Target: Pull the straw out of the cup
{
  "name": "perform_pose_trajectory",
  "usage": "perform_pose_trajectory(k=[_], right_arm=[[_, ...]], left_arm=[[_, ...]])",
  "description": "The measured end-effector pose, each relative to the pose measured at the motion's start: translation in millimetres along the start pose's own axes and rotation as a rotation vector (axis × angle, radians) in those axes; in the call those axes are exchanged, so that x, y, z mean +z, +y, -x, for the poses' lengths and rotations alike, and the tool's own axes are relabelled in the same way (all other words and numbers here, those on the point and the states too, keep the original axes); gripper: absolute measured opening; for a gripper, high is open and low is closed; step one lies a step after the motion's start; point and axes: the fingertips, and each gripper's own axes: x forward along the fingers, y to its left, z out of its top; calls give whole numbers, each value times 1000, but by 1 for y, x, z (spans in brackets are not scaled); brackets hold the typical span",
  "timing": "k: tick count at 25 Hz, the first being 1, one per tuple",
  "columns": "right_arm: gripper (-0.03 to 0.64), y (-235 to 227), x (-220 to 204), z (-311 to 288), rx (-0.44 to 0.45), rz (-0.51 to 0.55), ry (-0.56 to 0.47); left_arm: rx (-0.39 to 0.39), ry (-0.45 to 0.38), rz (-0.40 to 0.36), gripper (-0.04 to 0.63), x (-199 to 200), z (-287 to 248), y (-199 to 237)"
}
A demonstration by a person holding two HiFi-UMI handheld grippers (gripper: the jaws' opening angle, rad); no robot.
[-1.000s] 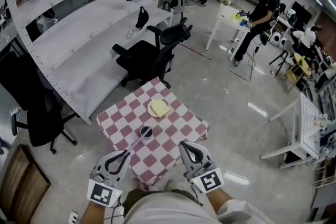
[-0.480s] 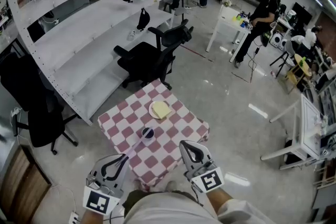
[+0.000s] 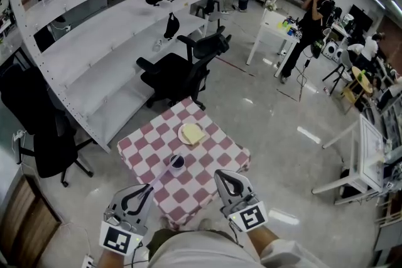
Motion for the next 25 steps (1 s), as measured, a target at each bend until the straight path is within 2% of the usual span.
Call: perform_pose_trajectory(k=[15,25], right_arm=[[3,-4,-1,7,-2,4,5],[3,-9,4,7,-1,10,2]], left_arm=[[-2,-5,21,31,-3,-9,-4],[-10,-6,4,31,2,-13,-5]])
